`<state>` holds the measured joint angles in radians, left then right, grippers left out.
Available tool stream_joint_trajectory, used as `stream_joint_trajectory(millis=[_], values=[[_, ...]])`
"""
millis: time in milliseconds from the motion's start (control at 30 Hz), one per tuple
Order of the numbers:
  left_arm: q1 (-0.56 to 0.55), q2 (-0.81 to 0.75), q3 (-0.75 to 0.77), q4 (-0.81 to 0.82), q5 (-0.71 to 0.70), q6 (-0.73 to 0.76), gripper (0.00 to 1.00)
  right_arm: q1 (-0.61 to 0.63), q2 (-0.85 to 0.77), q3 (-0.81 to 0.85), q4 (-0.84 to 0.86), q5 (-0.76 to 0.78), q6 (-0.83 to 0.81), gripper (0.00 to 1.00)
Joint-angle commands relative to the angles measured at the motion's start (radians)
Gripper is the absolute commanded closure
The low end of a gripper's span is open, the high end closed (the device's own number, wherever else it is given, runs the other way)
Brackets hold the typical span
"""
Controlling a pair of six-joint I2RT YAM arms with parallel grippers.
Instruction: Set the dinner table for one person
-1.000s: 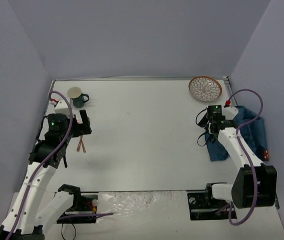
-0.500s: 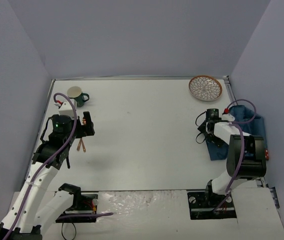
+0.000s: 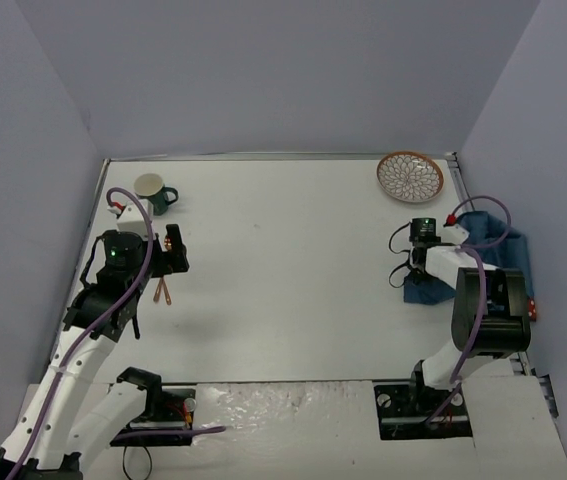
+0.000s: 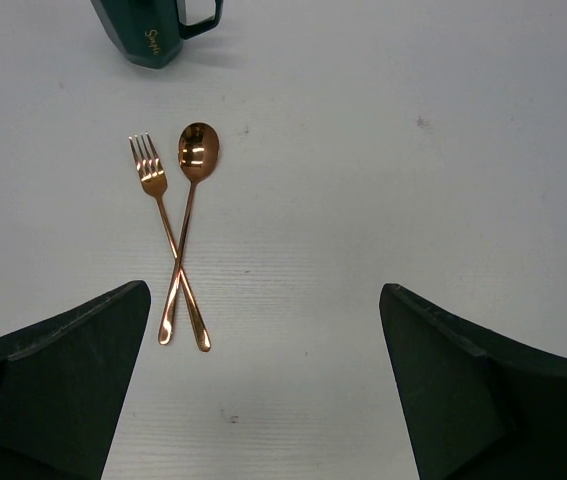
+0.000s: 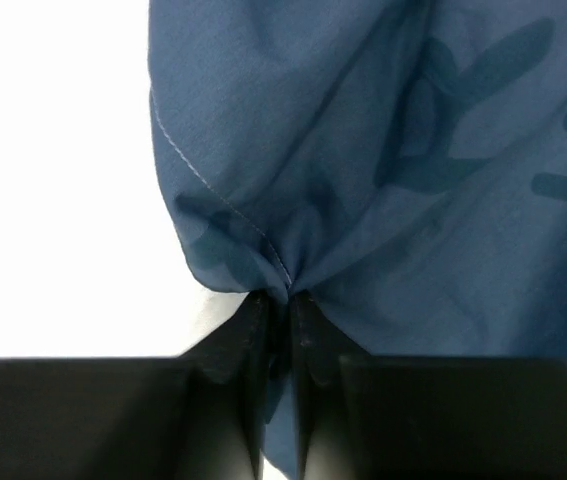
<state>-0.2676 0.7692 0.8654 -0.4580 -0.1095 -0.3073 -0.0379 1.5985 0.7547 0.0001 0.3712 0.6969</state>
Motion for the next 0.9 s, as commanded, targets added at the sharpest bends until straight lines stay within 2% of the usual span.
stream_joint_trajectory(millis=[0, 233, 467, 600, 733, 767, 867], values=[[-0.005, -0.011, 0.023, 0.063, -0.016, 0.004, 0.03, 0.093, -0.004, -0.029, -0.009, -0.074, -0.013, 1.0], [-0.005, 0.007, 0.07, 0.027, -0.002, -0.007, 0.03, 0.527, -0.089, 0.197, -0.13, 0.037, 0.017, 1.0], [-0.004, 0.048, 0.201, -0.127, -0.015, -0.012, 0.03, 0.909, 0.041, 0.385, -0.148, 0.025, 0.071, 1.0], [-0.004, 0.055, 0.244, -0.167, -0.004, -0.016, 0.03, 1.018, 0.158, 0.469, -0.158, -0.065, 0.037, 0.97], [-0.004, 0.052, 0.262, -0.192, -0.007, -0.02, 0.03, 1.073, 0.22, 0.509, -0.158, -0.169, -0.042, 0.93], [-0.004, 0.051, 0.262, -0.193, -0.008, -0.022, 0.03, 1.082, 0.231, 0.526, -0.158, -0.183, -0.068, 0.9], [-0.004, 0.061, 0.255, -0.184, 0.001, -0.042, 0.03, 1.092, 0.259, 0.564, -0.156, -0.321, -0.187, 0.7]])
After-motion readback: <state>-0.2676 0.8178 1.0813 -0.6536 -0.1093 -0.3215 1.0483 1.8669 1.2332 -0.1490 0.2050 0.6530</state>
